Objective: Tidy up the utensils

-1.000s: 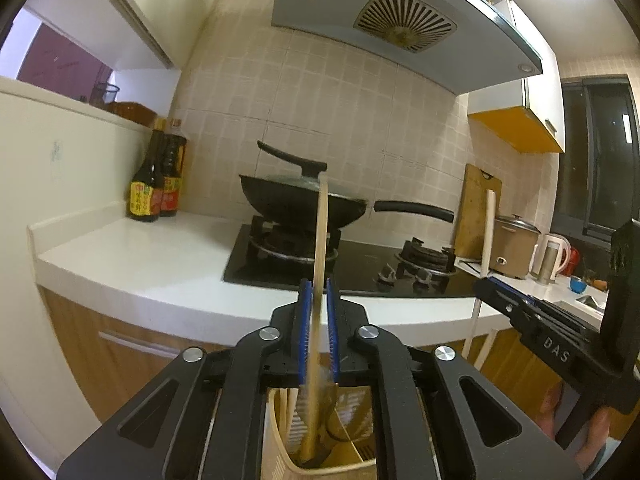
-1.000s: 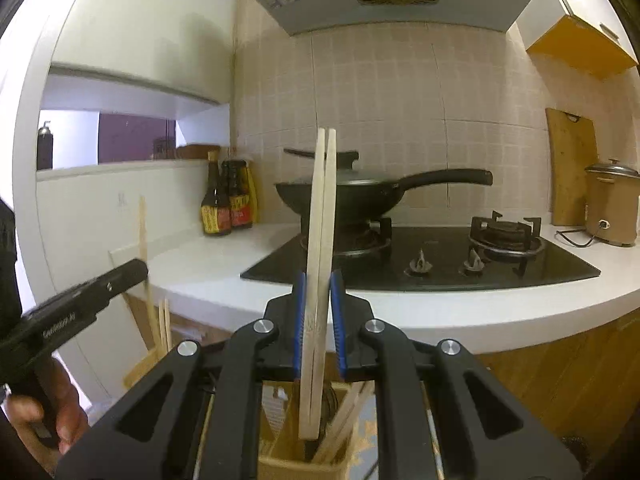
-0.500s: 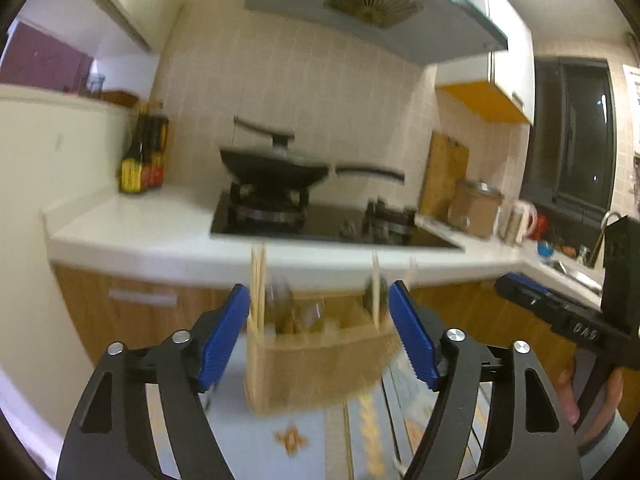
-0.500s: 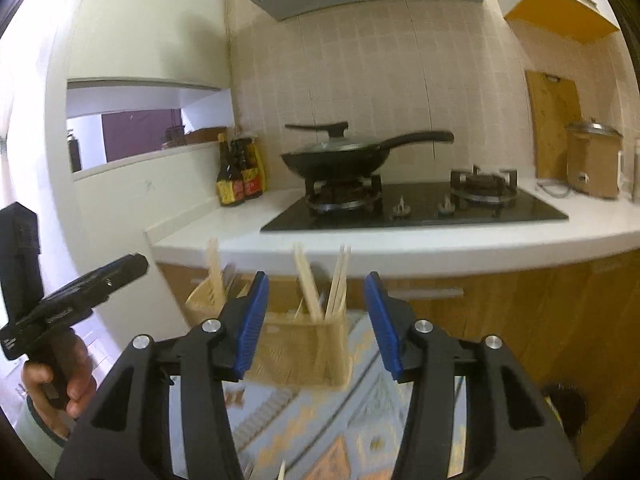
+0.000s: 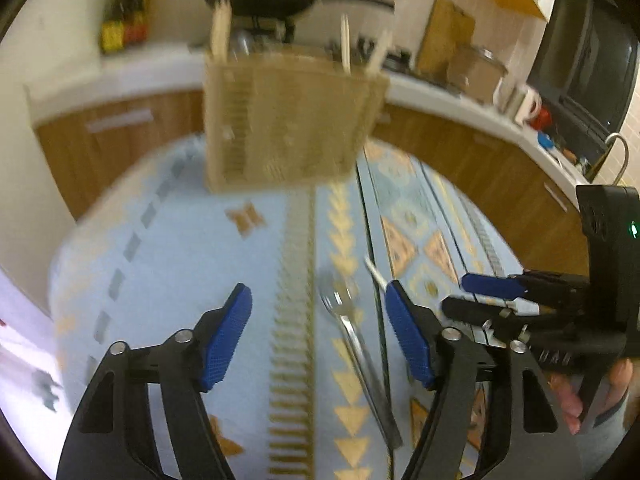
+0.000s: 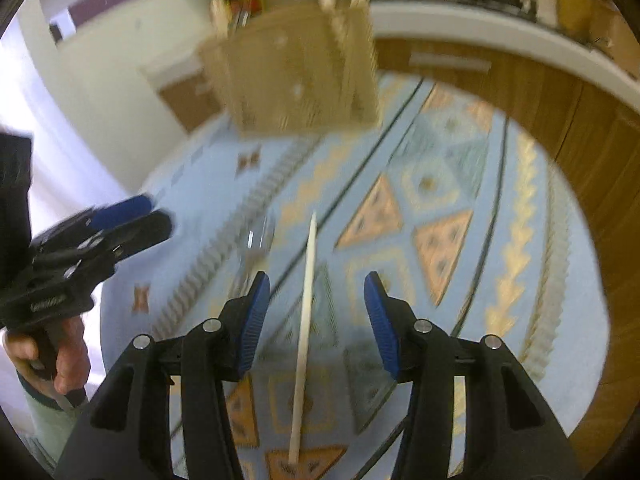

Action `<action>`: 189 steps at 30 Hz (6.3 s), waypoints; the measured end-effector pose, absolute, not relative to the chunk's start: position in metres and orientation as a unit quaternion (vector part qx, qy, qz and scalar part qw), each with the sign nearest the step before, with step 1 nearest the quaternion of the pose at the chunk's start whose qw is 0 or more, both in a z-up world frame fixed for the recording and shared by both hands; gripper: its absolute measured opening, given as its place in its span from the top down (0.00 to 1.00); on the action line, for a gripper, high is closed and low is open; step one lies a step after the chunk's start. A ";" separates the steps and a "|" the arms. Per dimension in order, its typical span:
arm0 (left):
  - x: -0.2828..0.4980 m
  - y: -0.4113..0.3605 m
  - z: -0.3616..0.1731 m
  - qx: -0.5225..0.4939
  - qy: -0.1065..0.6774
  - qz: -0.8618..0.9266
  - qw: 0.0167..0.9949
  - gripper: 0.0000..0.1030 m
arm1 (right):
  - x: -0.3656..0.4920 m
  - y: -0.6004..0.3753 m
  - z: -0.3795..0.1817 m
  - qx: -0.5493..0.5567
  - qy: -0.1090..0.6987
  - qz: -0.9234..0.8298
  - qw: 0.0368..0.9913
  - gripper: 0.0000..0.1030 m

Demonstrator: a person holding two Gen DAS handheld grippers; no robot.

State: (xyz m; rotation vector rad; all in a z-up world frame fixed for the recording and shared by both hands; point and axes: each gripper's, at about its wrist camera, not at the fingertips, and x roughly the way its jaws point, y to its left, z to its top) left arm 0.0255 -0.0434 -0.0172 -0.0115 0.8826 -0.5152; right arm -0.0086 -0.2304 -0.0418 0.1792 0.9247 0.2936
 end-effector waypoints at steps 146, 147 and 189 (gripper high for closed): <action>0.044 -0.048 -0.005 0.009 0.188 -0.104 0.977 0.20 | 0.030 -0.240 -0.015 0.017 0.141 -0.059 0.988 0.08; 0.044 -0.048 -0.006 0.009 0.189 -0.104 0.976 0.19 | 0.031 -0.241 -0.016 0.019 0.143 -0.058 0.988 0.08; 0.048 -0.064 -0.009 0.036 0.202 -0.085 0.975 0.08 | 0.039 -0.242 -0.021 0.011 0.166 -0.032 0.986 0.08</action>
